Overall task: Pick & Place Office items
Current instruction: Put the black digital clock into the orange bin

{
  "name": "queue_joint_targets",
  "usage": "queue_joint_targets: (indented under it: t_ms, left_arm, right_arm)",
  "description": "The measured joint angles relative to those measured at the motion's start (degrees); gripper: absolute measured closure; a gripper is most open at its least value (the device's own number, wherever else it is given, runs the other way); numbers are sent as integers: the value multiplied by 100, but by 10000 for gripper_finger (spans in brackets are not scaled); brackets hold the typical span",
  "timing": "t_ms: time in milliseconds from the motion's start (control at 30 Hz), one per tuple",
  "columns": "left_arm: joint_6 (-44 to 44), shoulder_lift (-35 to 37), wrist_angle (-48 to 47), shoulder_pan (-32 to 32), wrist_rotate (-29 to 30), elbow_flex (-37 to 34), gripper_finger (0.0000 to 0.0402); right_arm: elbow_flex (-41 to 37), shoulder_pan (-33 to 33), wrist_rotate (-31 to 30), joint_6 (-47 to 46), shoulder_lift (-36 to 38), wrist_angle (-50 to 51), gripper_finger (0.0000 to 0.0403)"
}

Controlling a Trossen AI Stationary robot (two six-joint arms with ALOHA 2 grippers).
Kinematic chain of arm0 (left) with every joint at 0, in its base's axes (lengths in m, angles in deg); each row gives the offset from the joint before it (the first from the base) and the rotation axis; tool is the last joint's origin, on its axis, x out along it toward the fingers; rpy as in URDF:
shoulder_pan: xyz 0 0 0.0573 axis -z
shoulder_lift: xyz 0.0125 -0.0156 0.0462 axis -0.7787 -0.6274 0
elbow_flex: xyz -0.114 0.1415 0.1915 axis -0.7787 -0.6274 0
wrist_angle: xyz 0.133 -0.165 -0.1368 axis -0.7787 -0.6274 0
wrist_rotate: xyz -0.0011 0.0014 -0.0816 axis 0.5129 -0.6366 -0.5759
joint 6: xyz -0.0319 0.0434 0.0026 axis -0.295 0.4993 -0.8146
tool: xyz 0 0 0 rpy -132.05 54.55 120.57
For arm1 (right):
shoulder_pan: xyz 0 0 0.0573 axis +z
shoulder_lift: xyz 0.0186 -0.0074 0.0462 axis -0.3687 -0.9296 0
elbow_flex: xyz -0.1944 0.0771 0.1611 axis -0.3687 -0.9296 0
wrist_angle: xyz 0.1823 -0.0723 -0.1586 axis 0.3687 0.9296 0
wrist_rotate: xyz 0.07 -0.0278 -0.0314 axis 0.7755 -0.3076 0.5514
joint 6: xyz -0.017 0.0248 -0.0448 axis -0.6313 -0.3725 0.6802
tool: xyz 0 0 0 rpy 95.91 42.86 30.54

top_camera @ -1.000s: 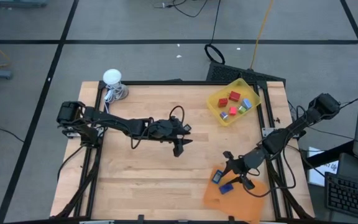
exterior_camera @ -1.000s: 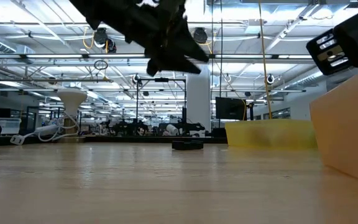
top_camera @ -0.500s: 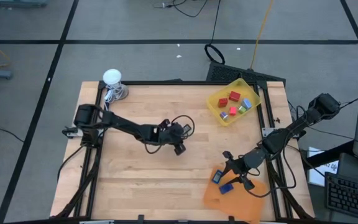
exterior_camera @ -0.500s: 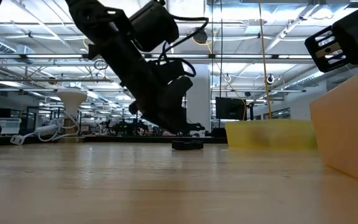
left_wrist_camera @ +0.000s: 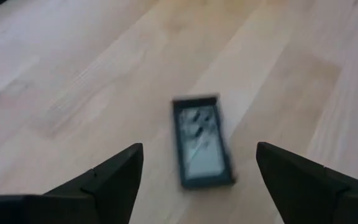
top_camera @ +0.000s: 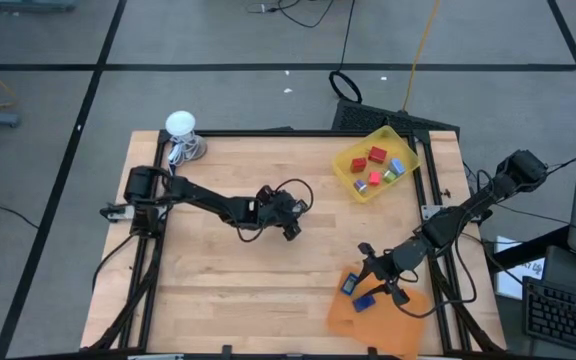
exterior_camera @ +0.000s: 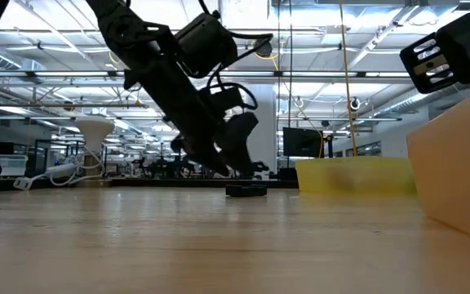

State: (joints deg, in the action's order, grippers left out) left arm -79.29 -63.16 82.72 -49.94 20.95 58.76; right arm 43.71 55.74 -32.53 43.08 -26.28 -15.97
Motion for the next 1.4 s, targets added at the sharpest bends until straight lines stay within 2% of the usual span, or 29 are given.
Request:
queue_joint_targets:
  t_ms: [233,533,667,900,1033,1267,1400]
  left_arm:
    - [-47,-408,360,-91,-360,2,80]
    - [27,-627,401,-125,-217,16,82]
    - [114,-640,389,-128,-299,15,111]
    - [53,-646,369,-130,-498,14,210]
    - [75,-648,360,-132,-493,11,247]
    - [242,-215,158,-53,-557,-31,240]
    - [169,335,240,144,-915,-22,231]
  right_arm:
    - [3,-1,-4,68,-2,-36,243]
    - [4,-2,-5,74,-2,-40,243]
    - [4,-2,-6,74,-2,-40,243]
    - [4,-2,-4,74,-2,-29,243]
    - [4,-2,-4,74,-2,-29,243]
    - [2,-2,-5,74,-2,-16,243]
    - [2,0,-119,79,-2,-8,243]
